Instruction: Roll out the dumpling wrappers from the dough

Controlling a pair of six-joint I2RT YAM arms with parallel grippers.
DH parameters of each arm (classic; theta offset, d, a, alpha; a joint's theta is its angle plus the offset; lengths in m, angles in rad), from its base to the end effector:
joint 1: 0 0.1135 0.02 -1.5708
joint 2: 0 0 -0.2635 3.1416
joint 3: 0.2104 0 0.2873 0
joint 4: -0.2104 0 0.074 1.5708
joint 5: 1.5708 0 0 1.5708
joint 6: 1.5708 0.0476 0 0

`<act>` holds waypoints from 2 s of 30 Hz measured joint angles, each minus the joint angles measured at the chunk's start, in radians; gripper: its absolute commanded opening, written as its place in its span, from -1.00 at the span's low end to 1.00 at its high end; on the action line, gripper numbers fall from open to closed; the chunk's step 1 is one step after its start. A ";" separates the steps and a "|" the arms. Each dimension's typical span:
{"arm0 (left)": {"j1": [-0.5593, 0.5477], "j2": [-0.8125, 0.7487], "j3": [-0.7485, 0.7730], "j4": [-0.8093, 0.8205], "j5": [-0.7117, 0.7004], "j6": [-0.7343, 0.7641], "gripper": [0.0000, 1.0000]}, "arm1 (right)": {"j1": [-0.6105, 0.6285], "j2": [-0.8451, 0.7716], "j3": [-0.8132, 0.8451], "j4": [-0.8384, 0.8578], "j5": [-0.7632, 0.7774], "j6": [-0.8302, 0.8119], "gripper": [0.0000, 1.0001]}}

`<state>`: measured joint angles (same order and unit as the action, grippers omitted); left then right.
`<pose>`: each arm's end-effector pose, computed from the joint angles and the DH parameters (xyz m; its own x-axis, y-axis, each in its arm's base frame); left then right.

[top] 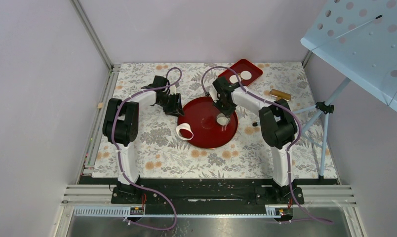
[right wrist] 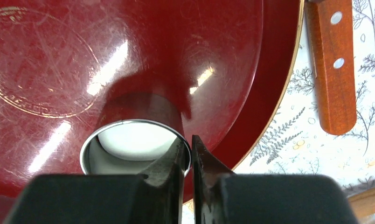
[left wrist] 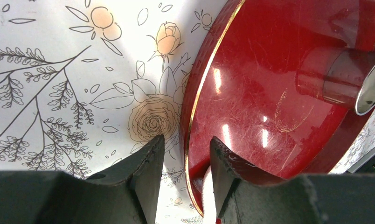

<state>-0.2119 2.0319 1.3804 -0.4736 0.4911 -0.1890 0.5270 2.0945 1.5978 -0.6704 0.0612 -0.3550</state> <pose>0.4323 -0.1160 0.1222 -0.9386 0.0325 -0.3435 0.2117 0.8404 -0.4989 0.4121 0.2364 0.1488 -0.5780 -0.7377 -0.3488 -0.7275 0.6595 -0.1893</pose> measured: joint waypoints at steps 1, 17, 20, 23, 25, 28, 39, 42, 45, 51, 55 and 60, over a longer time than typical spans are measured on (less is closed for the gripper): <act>0.000 0.000 0.000 0.000 0.000 0.000 -0.17 | -0.001 0.001 0.002 -0.001 -0.003 0.004 -1.00; 0.000 0.000 0.000 0.000 0.002 0.000 -0.17 | -0.148 -0.079 0.027 -0.053 -0.462 0.150 -1.00; 0.000 0.000 0.000 0.000 0.002 0.000 -0.17 | -0.179 -0.055 0.028 -0.053 -0.513 0.190 -1.00; 0.000 0.000 0.000 0.000 0.002 0.000 -0.17 | -0.187 0.004 0.029 -0.054 -0.515 0.235 -1.00; 0.000 0.000 0.000 0.000 0.002 0.000 -0.17 | -0.184 0.051 0.030 -0.056 -0.492 0.260 -1.00; 0.000 0.000 0.000 0.001 0.002 0.000 -0.17 | -0.187 0.066 0.045 -0.075 -0.490 0.285 -1.00; 0.000 0.000 0.000 0.001 0.002 0.000 -0.17 | -0.183 0.016 0.050 -0.083 -0.641 0.301 -1.00; 0.000 0.000 0.000 0.001 0.002 0.000 -0.17 | -0.183 0.004 0.050 -0.079 -0.662 0.309 -1.00; 0.000 0.000 0.000 0.001 0.002 0.000 -0.17 | -0.183 0.010 0.050 -0.080 -0.638 0.317 -1.00; 0.000 0.000 0.000 0.001 0.002 0.000 -0.16 | -0.196 0.026 0.050 -0.080 -0.664 0.331 -1.00; 0.000 0.000 0.000 0.001 0.002 0.000 -0.16 | -0.203 0.000 0.050 -0.080 -0.708 0.332 -1.00; 0.000 0.000 0.000 0.001 0.002 0.000 -0.15 | -0.203 -0.099 0.062 -0.084 -0.634 0.336 -1.00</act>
<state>-0.2119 2.0319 1.3808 -0.4728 0.4931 -0.1894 0.3244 1.9957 1.6600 -0.7547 -0.5732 -0.0185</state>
